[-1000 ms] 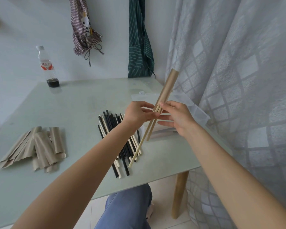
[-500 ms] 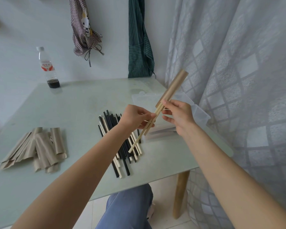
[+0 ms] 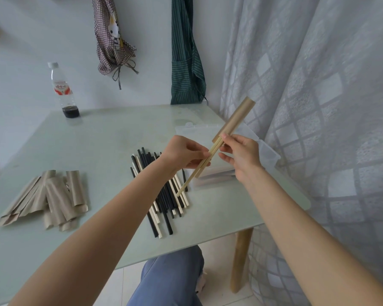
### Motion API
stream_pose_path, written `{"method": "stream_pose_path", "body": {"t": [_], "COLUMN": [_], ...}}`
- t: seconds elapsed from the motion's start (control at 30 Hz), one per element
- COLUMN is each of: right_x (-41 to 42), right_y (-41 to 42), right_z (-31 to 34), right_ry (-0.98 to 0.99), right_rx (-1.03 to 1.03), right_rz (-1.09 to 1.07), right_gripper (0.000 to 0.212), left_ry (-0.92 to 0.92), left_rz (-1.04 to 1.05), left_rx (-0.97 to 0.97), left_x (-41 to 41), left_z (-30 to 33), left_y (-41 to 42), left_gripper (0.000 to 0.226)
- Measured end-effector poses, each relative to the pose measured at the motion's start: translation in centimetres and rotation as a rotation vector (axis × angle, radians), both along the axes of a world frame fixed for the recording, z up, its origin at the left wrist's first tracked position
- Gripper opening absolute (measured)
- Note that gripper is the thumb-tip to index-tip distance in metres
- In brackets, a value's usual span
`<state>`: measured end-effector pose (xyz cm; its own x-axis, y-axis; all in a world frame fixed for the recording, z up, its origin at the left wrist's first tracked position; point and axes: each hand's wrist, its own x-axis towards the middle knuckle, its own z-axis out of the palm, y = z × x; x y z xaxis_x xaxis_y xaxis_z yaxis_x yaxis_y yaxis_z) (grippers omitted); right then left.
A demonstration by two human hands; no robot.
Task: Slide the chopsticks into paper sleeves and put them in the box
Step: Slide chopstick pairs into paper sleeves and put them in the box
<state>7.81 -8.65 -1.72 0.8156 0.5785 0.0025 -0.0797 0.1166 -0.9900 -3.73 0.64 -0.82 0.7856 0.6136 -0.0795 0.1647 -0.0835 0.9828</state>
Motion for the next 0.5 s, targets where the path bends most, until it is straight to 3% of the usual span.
{"method": "stream_pose_path", "body": {"t": [0.2, 0.37, 0.5], "right_x": [0.2, 1.8, 1.4], "right_y": [-0.1, -0.3, 0.0], "right_z": [0.1, 0.4, -0.1], "right_ry": [-0.029, 0.056, 0.108], "right_rx": [-0.017, 0.072, 0.102], "right_rz": [0.056, -0.039, 0.012], "right_gripper": [0.015, 0.014, 0.011], "left_ry": [-0.054, 0.143, 0.078], "left_rz": [0.035, -0.03, 0.002], "left_rx": [0.004, 0.017, 0.033], "left_x": [0.7, -0.4, 0.2], "left_z": [0.2, 0.1, 0.3], "left_y": [-0.3, 0.3, 0.2], "left_gripper": [0.01, 0.012, 0.013]}}
